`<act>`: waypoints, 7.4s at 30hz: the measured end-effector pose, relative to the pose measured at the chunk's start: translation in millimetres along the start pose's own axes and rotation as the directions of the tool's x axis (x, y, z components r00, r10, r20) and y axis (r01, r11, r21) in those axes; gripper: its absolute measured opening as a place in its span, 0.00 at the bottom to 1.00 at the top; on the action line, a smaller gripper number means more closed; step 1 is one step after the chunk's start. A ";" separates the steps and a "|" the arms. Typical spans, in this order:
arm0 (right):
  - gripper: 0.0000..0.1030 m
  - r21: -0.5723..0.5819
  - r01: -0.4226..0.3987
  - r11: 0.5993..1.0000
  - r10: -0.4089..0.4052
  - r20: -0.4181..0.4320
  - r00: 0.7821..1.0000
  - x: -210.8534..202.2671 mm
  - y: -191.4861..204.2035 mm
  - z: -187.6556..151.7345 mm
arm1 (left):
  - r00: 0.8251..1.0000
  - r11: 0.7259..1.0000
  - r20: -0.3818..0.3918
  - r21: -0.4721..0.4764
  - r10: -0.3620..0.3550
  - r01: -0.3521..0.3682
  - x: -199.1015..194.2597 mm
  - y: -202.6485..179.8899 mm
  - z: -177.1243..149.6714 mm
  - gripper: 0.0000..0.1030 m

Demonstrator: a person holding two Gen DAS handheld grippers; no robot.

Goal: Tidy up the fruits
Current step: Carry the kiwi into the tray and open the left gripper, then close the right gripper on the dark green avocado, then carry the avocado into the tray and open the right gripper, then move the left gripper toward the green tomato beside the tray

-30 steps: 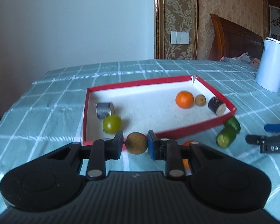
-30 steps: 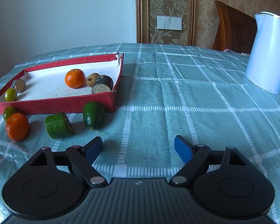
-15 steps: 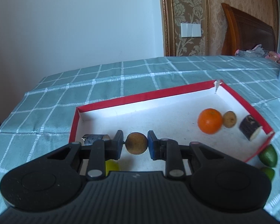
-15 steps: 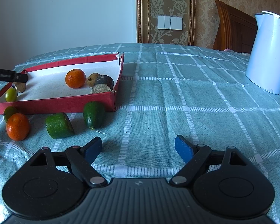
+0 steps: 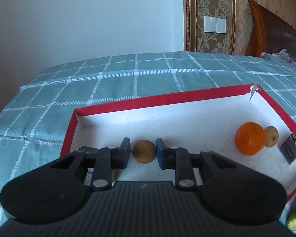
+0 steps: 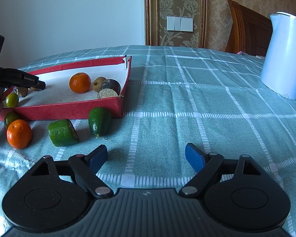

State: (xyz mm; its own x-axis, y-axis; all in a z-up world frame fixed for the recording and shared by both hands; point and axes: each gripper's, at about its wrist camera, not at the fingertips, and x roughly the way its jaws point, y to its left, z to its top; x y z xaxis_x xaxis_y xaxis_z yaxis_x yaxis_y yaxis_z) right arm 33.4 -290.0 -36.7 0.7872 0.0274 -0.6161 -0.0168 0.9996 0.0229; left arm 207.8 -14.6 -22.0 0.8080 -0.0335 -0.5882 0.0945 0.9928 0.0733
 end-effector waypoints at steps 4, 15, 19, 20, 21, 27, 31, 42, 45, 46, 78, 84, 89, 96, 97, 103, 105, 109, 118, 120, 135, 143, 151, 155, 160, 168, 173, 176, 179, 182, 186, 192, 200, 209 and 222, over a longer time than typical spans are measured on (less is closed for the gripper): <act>0.84 0.000 0.000 1.000 0.000 0.000 1.000 -0.2 0.0 0.1 | 1.000 1.000 0.008 -0.009 -0.003 0.003 0.4 0.5 0.4 0.25; 0.84 0.000 0.000 1.000 0.000 0.000 1.000 -0.4 0.2 0.1 | 1.000 0.998 0.018 -0.051 -0.022 0.023 -6.1 7.5 -0.8 0.59; 0.84 0.000 0.000 1.000 0.000 0.000 1.000 -0.4 0.2 0.2 | 0.999 1.000 0.051 -0.009 0.003 -0.002 -12.9 1.0 -3.2 0.70; 0.84 0.000 0.000 1.000 0.000 0.000 1.000 -0.4 0.1 0.1 | 0.998 1.000 0.062 -0.007 0.011 -0.010 -15.2 0.5 -3.8 0.72; 0.84 0.000 0.000 1.000 0.000 0.000 1.000 -0.3 0.3 0.1 | 0.997 1.000 0.071 -0.007 0.010 -0.009 -17.9 0.7 -4.5 0.75; 0.84 0.000 0.000 1.000 0.000 0.000 1.000 -0.1 0.3 0.0 | 0.997 1.000 0.080 -0.011 -0.009 0.010 -31.8 5.5 -8.1 0.76; 0.84 0.000 0.000 1.000 0.000 0.000 1.000 -0.1 0.1 0.0 | 0.994 1.000 0.104 -0.011 -0.012 0.013 -52.4 9.6 -10.5 0.81; 0.84 0.000 0.000 1.000 0.000 0.000 1.000 -0.1 0.4 -0.1 | 0.985 0.996 0.158 0.045 0.067 -0.075 -104.6 17.2 -32.6 0.89; 0.84 0.000 0.001 1.000 -0.001 0.000 1.000 -0.2 0.3 0.0 | 0.987 0.998 0.151 0.018 0.051 -0.054 -116.6 26.9 -44.4 0.90; 0.84 0.000 0.001 1.000 -0.001 0.000 1.000 -0.2 0.2 0.0 | 0.988 0.999 0.150 0.007 0.047 -0.049 -121.6 31.0 -50.1 0.91; 0.78 -0.006 -0.040 0.999 0.040 0.081 0.996 -0.8 25.4 17.0 | 0.999 0.997 -0.037 -0.080 -0.013 0.010 -112.1 58.2 -106.4 1.00; 0.58 0.000 -0.063 0.998 0.063 0.031 0.998 19.1 34.5 28.7 | 0.999 0.997 -0.038 -0.077 -0.012 0.009 -111.7 57.6 -106.5 1.00; 0.49 0.004 -0.074 0.997 0.074 0.023 0.997 26.4 40.1 33.1 | 0.999 0.997 -0.038 -0.077 -0.012 0.009 -111.7 57.5 -106.5 1.00; 0.36 0.015 -0.095 0.995 0.095 0.001 0.995 28.1 39.3 29.9 | 0.999 0.997 -0.038 -0.077 -0.012 0.009 -111.5 57.4 -106.4 1.00; 0.36 0.017 -0.094 0.995 0.094 0.005 0.996 27.2 38.6 28.8 | 0.999 0.997 -0.038 -0.077 -0.012 0.009 -111.5 57.4 -106.4 1.00; 0.28 -0.046 -0.068 0.997 0.069 0.023 0.997 26.5 49.4 25.9 | 0.999 0.997 -0.038 -0.077 -0.012 0.009 -111.5 57.3 -106.4 1.00; 0.28 -0.072 -0.056 0.996 0.059 0.032 0.998 25.9 52.3 24.4 | 0.999 0.997 -0.038 -0.077 -0.012 0.009 -111.5 57.1 -106.4 1.00; 0.28 -0.039 -0.068 0.997 0.070 0.042 0.997 23.2 47.2 23.4 | 0.999 0.997 -0.038 -0.077 -0.012 0.009 -111.5 57.1 -106.4 1.00; 0.28 -0.041 -0.103 0.994 0.108 0.119 0.987 -0.7 50.6 30.4 | 0.999 0.997 -0.038 -0.078 -0.012 0.009 -111.7 57.1 -106.3 1.00; 0.28 -0.048 -0.108 0.993 0.114 0.131 0.985 -2.3 54.5 36.1 | 0.999 0.997 -0.038 -0.077 -0.012 0.009 -111.6 57.2 -106.3 1.00; 0.28 -0.173 -0.112 0.979 0.127 0.080 0.989 45.0 96.4 69.5 | 0.999 0.997 -0.037 -0.079 -0.013 0.010 -111.5 57.3 -106.3 1.00; 0.28 -0.200 -0.108 0.974 0.113 0.017 0.993 72.1 106.6 72.7 | 0.999 0.997 -0.037 -0.079 -0.013 0.010 -111.5 57.4 -106.3 1.00; 0.28 -0.185 -0.115 0.976 0.116 -0.005 0.993 82.6 105.4 73.8 | 0.999 0.997 -0.037 -0.079 -0.013 0.010 -111.4 57.3 -106.2 1.00; 0.28 -0.184 -0.120 0.975 0.121 -0.006 0.993 82.7 104.3 73.8 | 0.999 0.997 -0.037 -0.079 -0.013 0.010 -111.3 57.4 -106.2 1.00; 0.29 -0.188 -0.119 0.975 0.122 0.001 0.993 82.3 104.5 72.8 | 0.999 0.997 -0.037 -0.079 -0.013 0.010 -111.2 57.4 -106.3 1.00; 0.29 -0.174 -0.129 0.976 0.131 -0.002 0.991 81.0 102.0 72.2 | 0.999 0.997 -0.038 -0.078 -0.012 0.009 -111.0 57.1 -106.2 1.00; 0.29 -0.171 -0.131 0.977 0.132 -0.005 0.991 80.9 101.7 72.6 | 0.999 0.997 -0.038 -0.079 -0.013 0.010 -110.8 57.3 -106.1 1.00; 0.31 -0.164 -0.135 0.977 0.135 -0.008 0.991 80.8 100.4 72.3 | 0.999 0.997 -0.038 -0.079 -0.013 0.010 -110.8 57.4 -106.1 1.00; 0.36 -0.152 -0.138 0.979 0.138 -0.012 0.990 80.6 98.1 72.1 | 0.999 0.997 -0.038 -0.079 -0.013 0.010 -110.7 57.3 -106.2 1.00; 0.41 -0.141 -0.147 0.979 0.147 -0.015 0.989 79.3 96.1 71.8 | 0.999 0.997 -0.038 -0.079 -0.013 0.010 -110.7 57.3 -106.2 1.00; 0.51 -0.147 -0.155 0.977 0.155 -0.011 0.988 75.7 97.0 70.0 | 0.999 0.997 -0.038 -0.079 -0.013 0.010 -110.8 57.3 -106.2 1.00; 0.55 -0.144 -0.146 0.979 0.150 0.019 0.989 64.8 94.6 66.6 | 0.999 0.997 -0.038 -0.079 -0.013 0.010 -110.8 57.3 -106.3 1.00; 0.60 -0.118 -0.160 0.980 0.170 0.073 0.983 39.7 84.4 56.9 | 0.999 0.997 -0.038 -0.078 -0.012 0.009 -110.5 57.3 -106.3 1.00; 0.66 -0.103 -0.138 0.985 0.155 0.185 0.970 8.8 66.9 40.8 | 0.999 0.997 -0.035 -0.079 -0.013 0.010 -110.9 57.3 -106.4 1.00; 0.72 0.055 -0.081 0.995 0.066 0.233 0.970 -4.3 15.1 24.4 | 0.993 0.994 0.077 -0.060 -0.089 0.094 -136.5 29.1 -108.6 1.00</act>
State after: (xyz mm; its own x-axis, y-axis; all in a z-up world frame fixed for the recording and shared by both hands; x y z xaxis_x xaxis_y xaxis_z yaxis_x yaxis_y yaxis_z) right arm 44.8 -275.2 -14.5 0.9063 0.0910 -0.4127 -0.0468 0.9921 0.1162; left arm 37.1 31.3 -27.1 0.8388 -0.1308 -0.5284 0.1352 0.9903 -0.0305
